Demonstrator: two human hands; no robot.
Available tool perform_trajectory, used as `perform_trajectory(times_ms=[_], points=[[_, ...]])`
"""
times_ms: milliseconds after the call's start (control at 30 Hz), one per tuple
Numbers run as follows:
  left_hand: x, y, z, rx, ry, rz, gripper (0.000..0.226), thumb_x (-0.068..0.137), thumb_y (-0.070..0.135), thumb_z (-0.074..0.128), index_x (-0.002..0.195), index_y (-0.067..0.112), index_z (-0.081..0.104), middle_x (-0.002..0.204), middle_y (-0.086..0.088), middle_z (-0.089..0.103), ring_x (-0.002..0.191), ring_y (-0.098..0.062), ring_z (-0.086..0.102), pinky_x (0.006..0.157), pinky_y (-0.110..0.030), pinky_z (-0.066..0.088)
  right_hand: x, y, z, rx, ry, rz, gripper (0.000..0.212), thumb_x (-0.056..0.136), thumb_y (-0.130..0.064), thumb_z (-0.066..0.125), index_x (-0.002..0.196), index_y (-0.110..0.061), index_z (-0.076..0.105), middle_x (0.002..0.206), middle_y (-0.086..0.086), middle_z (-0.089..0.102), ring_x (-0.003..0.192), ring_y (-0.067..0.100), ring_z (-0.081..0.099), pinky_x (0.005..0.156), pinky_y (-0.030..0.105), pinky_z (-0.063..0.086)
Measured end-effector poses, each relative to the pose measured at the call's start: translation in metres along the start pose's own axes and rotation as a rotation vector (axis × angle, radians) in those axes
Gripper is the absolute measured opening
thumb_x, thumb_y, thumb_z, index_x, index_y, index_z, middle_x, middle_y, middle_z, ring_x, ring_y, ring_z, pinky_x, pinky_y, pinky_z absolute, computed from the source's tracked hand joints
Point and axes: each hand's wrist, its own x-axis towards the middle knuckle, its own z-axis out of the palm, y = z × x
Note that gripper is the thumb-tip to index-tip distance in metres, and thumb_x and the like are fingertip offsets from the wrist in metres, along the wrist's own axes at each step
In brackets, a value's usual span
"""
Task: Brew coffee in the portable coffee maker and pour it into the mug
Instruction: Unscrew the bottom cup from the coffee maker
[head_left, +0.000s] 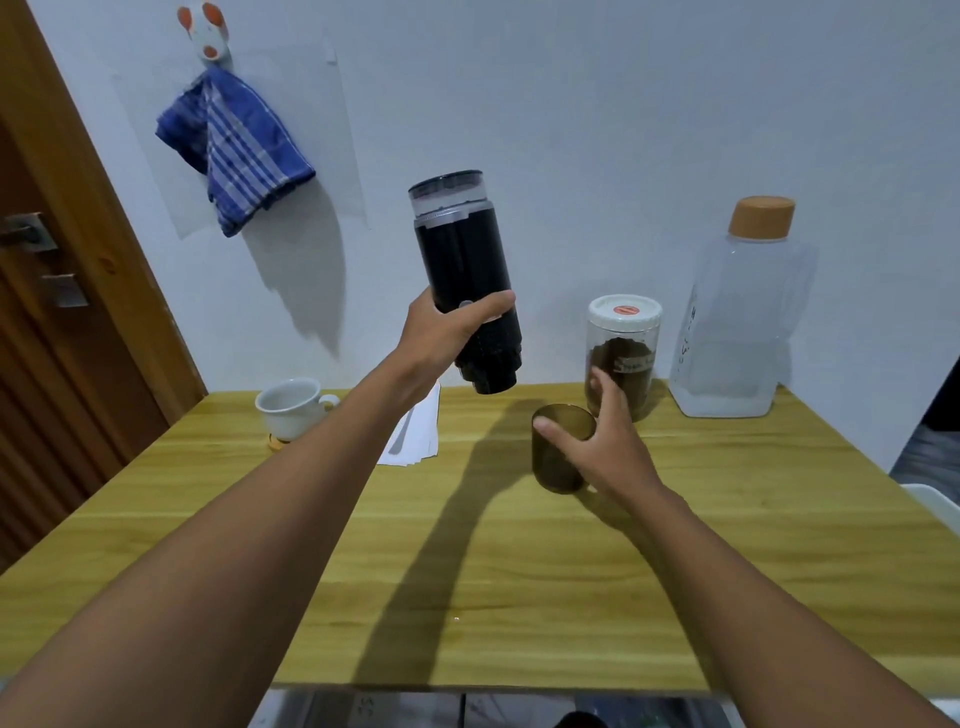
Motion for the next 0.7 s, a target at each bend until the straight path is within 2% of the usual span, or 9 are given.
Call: perform_trajectory(times_ms=[67, 133, 167, 233, 333, 467, 600, 667, 700], points=[[0.0, 0.004, 0.0, 0.005, -0.018, -0.017, 0.058, 0.07, 0.045, 0.083, 0.118, 0.018, 0.064, 0.103, -0.005, 0.075, 0.095, -0.022, 0.074, 0.079, -0.04, 0.062, 0.009, -0.029, -0.008, 0.04, 0.005, -0.111, 0.09, 0.068, -0.082, 0.062, 0.142, -0.038, 0.036, 0.146, -0.01, 0.043, 0.128, 0.001, 0.042, 0.104, 0.037, 0.041], [-0.001, 0.01, 0.002, -0.032, -0.055, -0.039, 0.057, 0.071, 0.044, 0.082, 0.117, 0.013, 0.066, 0.106, -0.015, 0.074, 0.099, -0.034, 0.072, 0.086, -0.051, 0.059, 0.016, -0.06, -0.01, 0.298, -0.175, -0.099, 0.075, 0.068, -0.074, 0.066, 0.128, -0.031, 0.053, 0.129, -0.008, 0.062, 0.119, 0.004, 0.058, 0.104, 0.039, 0.047], [-0.002, 0.013, 0.002, -0.071, -0.083, -0.053, 0.057, 0.073, 0.043, 0.081, 0.117, 0.01, 0.066, 0.104, -0.017, 0.073, 0.097, -0.037, 0.071, 0.082, -0.051, 0.06, 0.017, -0.072, -0.009, 0.439, -0.293, -0.067, 0.071, 0.07, -0.069, 0.068, 0.125, -0.025, 0.057, 0.122, -0.004, 0.068, 0.115, 0.009, 0.063, 0.102, 0.04, 0.049], [-0.003, 0.02, 0.002, -0.148, -0.148, -0.092, 0.055, 0.077, 0.041, 0.077, 0.117, 0.006, 0.065, 0.099, -0.014, 0.074, 0.089, -0.032, 0.072, 0.071, -0.037, 0.059, 0.016, -0.087, -0.003, 0.695, -0.419, -0.001, 0.07, 0.077, -0.058, 0.071, 0.129, -0.013, 0.055, 0.119, 0.004, 0.071, 0.113, 0.017, 0.066, 0.097, 0.041, 0.052], [-0.004, 0.026, -0.001, -0.196, -0.226, -0.116, 0.049, 0.082, 0.042, 0.071, 0.114, 0.006, 0.064, 0.097, -0.012, 0.072, 0.084, -0.026, 0.07, 0.065, -0.031, 0.055, 0.013, -0.093, 0.007, 0.957, -0.394, 0.027, 0.066, 0.085, -0.041, 0.07, 0.132, 0.001, 0.05, 0.121, 0.015, 0.069, 0.116, 0.027, 0.065, 0.096, 0.041, 0.054], [-0.005, 0.028, -0.003, -0.222, -0.237, -0.106, 0.05, 0.081, 0.04, 0.07, 0.114, 0.004, 0.062, 0.097, -0.016, 0.067, 0.079, -0.025, 0.068, 0.057, -0.029, 0.054, 0.012, -0.097, 0.011, 0.877, -0.323, -0.062, 0.065, 0.083, -0.042, 0.074, 0.124, 0.004, 0.054, 0.11, 0.015, 0.072, 0.108, 0.028, 0.068, 0.098, 0.039, 0.053], [-0.002, 0.028, -0.004, -0.209, -0.208, -0.082, 0.049, 0.081, 0.04, 0.071, 0.113, 0.004, 0.061, 0.09, -0.013, 0.067, 0.072, -0.025, 0.066, 0.052, -0.029, 0.049, 0.009, -0.103, 0.011, 0.795, -0.225, -0.111, 0.065, 0.08, -0.044, 0.072, 0.119, 0.005, 0.055, 0.113, 0.023, 0.069, 0.108, 0.032, 0.068, 0.098, 0.041, 0.054], [-0.001, 0.028, -0.004, -0.173, -0.191, -0.052, 0.046, 0.081, 0.039, 0.073, 0.109, 0.004, 0.062, 0.085, -0.012, 0.067, 0.067, -0.026, 0.065, 0.05, -0.031, 0.049, 0.008, -0.107, 0.012, 0.676, -0.162, -0.136, 0.059, 0.079, -0.047, 0.075, 0.114, -0.003, 0.055, 0.108, 0.016, 0.071, 0.103, 0.025, 0.069, 0.092, 0.038, 0.056], [0.001, 0.027, -0.003, -0.157, -0.173, -0.026, 0.044, 0.082, 0.036, 0.075, 0.109, 0.004, 0.064, 0.086, -0.012, 0.069, 0.071, -0.026, 0.067, 0.055, -0.035, 0.054, 0.008, -0.107, 0.013, 0.562, -0.115, -0.152, 0.055, 0.079, -0.048, 0.077, 0.11, -0.01, 0.052, 0.104, 0.008, 0.07, 0.097, 0.017, 0.068, 0.085, 0.032, 0.055]])
